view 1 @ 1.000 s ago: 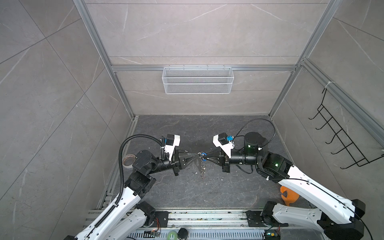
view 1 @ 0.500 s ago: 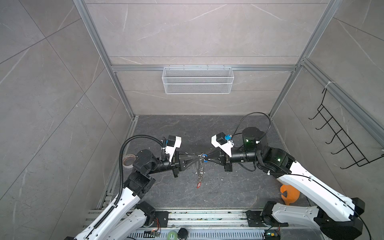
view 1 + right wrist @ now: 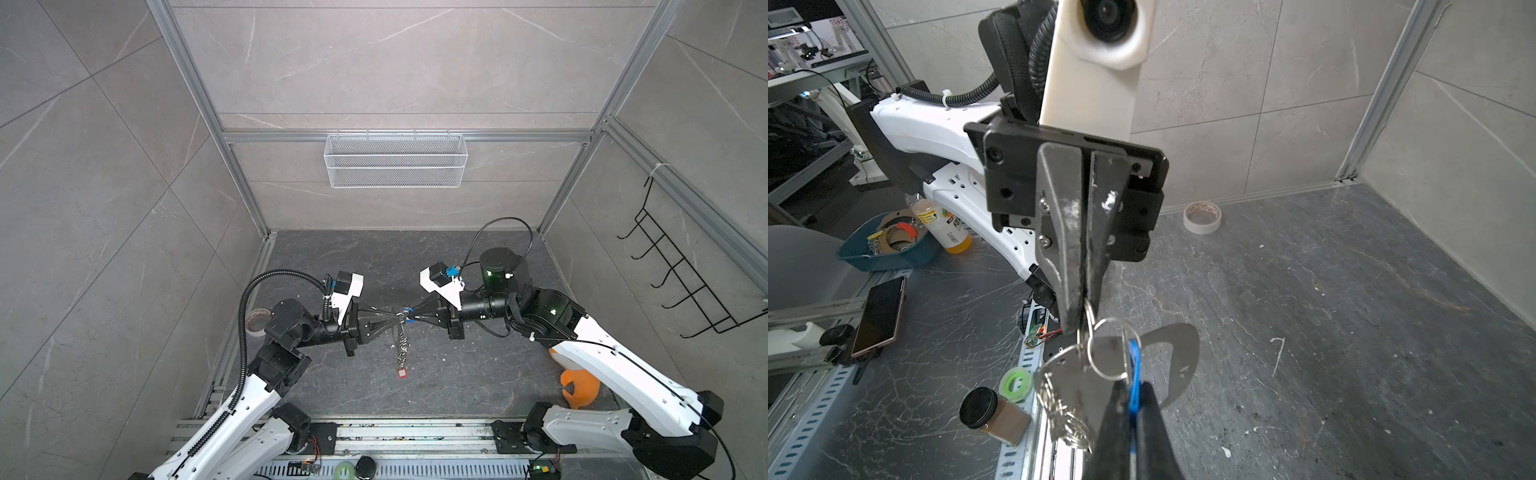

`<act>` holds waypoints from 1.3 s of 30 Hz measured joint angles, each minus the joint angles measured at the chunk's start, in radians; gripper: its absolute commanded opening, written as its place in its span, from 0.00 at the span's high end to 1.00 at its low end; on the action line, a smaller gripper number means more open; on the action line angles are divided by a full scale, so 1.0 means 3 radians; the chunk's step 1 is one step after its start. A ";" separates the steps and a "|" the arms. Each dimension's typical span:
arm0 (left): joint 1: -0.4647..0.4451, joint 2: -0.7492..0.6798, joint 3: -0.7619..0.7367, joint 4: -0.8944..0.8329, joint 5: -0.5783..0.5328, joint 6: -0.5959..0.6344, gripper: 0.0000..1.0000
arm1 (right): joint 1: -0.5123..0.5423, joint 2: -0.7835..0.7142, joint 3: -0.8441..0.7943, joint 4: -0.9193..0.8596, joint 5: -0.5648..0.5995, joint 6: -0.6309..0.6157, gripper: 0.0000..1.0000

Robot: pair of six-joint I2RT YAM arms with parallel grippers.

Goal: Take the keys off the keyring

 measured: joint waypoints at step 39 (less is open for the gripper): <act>-0.0001 0.0004 -0.0065 0.0076 -0.0108 0.0081 1.00 | 0.0130 -0.0408 -0.0380 0.0392 0.0100 0.0351 0.57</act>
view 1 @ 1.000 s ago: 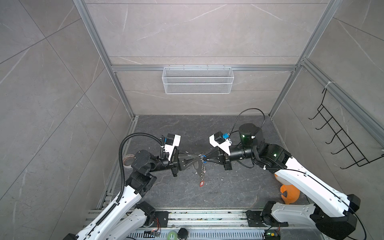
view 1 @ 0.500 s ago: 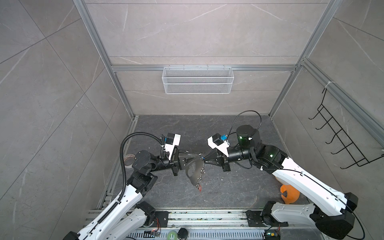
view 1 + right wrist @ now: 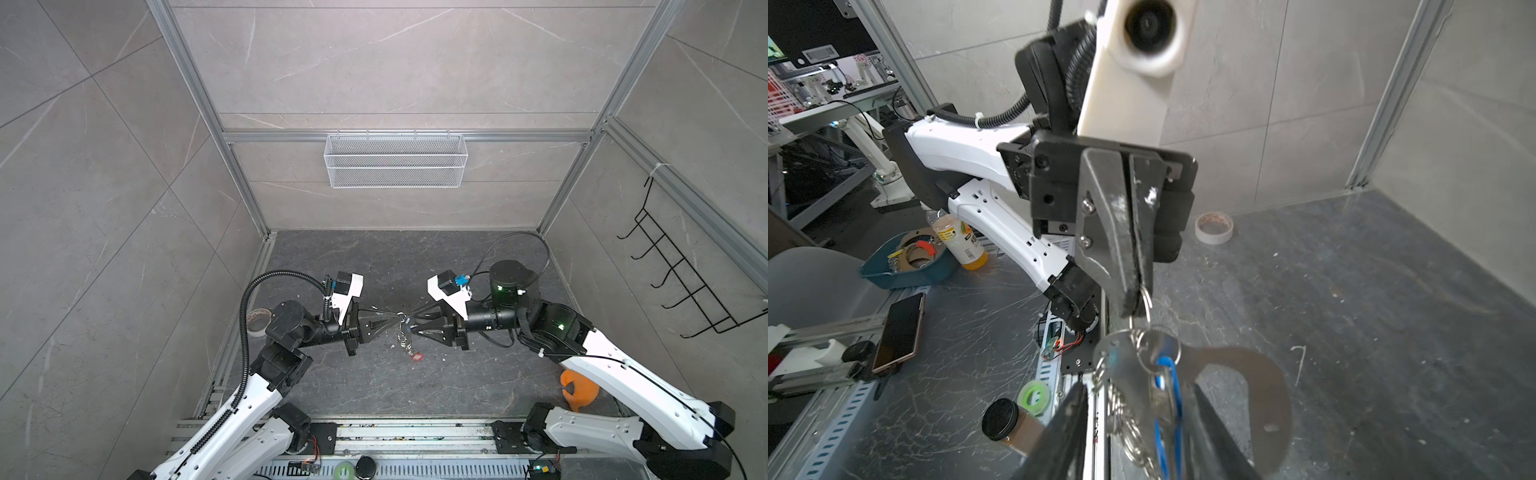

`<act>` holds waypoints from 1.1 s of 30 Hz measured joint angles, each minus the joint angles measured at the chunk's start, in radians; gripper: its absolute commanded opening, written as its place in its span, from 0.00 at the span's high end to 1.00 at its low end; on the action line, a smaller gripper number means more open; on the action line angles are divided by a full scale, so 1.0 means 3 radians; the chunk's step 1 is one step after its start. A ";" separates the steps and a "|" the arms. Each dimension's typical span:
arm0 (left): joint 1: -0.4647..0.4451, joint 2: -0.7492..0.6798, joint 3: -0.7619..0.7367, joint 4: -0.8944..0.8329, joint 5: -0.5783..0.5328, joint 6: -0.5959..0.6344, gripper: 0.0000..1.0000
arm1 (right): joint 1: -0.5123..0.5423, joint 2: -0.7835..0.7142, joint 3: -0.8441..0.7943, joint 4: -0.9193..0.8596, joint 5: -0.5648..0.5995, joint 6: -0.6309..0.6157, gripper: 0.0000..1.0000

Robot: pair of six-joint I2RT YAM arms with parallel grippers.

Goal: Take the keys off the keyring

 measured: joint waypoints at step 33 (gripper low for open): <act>-0.0003 -0.0278 0.0000 -0.0123 -0.0113 0.0170 1.00 | -0.0003 0.0123 -0.0337 0.1288 -0.0055 0.0945 0.61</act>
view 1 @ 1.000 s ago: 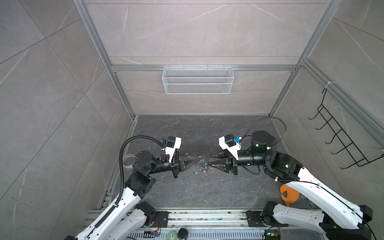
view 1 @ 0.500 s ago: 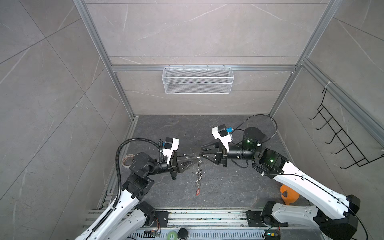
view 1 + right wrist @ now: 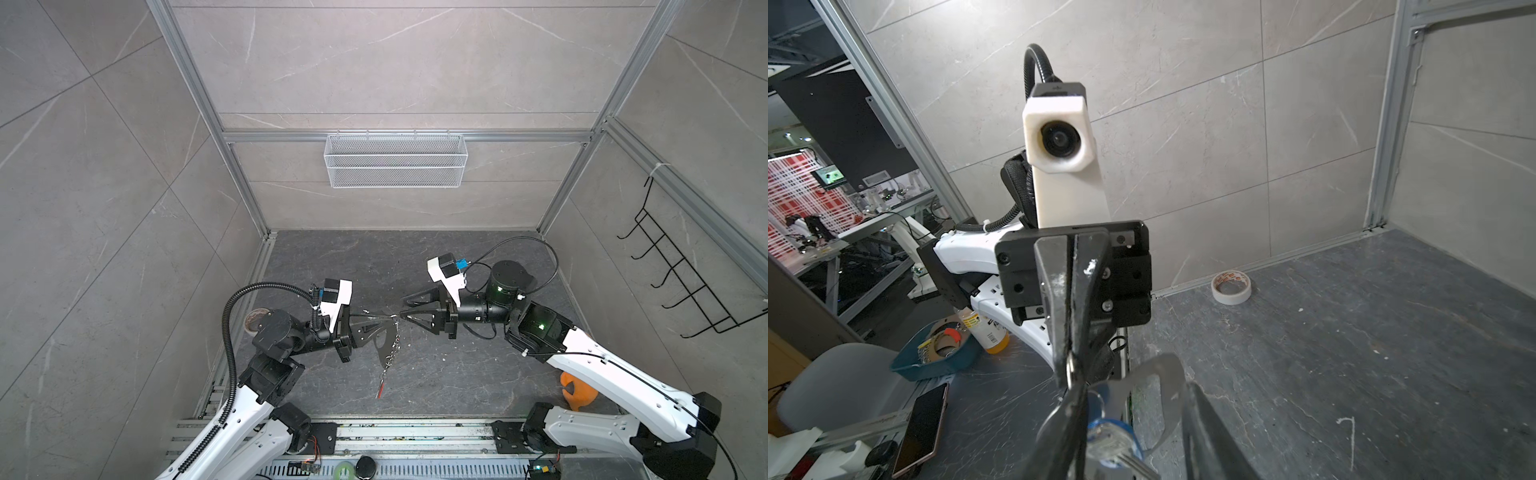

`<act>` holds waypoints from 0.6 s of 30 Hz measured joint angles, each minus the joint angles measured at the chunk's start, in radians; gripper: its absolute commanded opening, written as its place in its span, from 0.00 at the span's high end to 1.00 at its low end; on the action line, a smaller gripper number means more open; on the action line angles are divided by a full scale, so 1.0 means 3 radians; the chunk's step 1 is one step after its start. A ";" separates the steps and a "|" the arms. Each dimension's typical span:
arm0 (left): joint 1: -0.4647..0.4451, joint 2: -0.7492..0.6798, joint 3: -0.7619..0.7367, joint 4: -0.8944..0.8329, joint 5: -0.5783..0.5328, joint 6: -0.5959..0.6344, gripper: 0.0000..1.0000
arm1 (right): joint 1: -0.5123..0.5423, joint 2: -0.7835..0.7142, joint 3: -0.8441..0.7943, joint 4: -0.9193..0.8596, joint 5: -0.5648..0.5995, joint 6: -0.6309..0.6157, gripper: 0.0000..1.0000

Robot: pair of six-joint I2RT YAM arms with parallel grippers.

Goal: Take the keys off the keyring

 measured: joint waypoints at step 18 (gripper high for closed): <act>0.0000 -0.0010 0.0000 -0.0075 -0.0106 0.0053 1.00 | 0.0000 0.0195 0.0042 0.0120 -0.0570 0.0134 0.80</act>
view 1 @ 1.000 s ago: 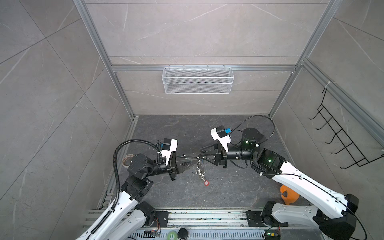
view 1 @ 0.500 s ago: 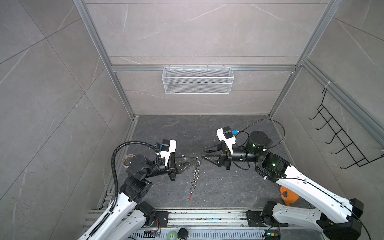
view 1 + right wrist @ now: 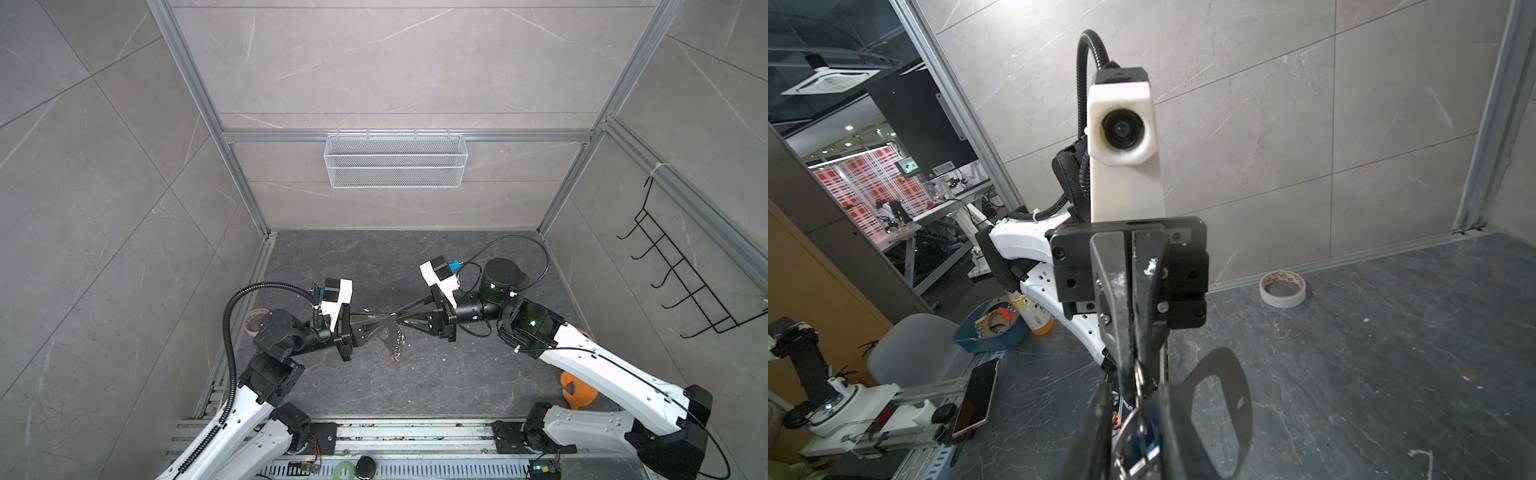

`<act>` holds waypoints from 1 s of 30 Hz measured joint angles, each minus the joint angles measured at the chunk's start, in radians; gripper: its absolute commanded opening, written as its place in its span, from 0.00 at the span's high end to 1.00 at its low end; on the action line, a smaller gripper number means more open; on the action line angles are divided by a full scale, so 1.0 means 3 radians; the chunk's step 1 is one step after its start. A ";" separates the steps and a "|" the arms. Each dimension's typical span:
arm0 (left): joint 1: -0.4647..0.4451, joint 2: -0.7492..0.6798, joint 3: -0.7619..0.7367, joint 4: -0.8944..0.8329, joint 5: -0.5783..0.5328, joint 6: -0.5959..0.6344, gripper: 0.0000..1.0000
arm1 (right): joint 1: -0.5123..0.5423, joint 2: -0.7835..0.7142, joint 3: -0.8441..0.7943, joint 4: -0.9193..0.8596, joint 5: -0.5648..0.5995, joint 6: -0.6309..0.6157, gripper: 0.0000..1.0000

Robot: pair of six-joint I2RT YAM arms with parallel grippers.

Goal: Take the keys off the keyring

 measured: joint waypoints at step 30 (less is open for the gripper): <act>0.0000 -0.0046 0.0137 -0.0465 -0.0088 0.0061 0.69 | -0.0020 0.0051 0.0075 -0.0529 0.0057 -0.0132 1.00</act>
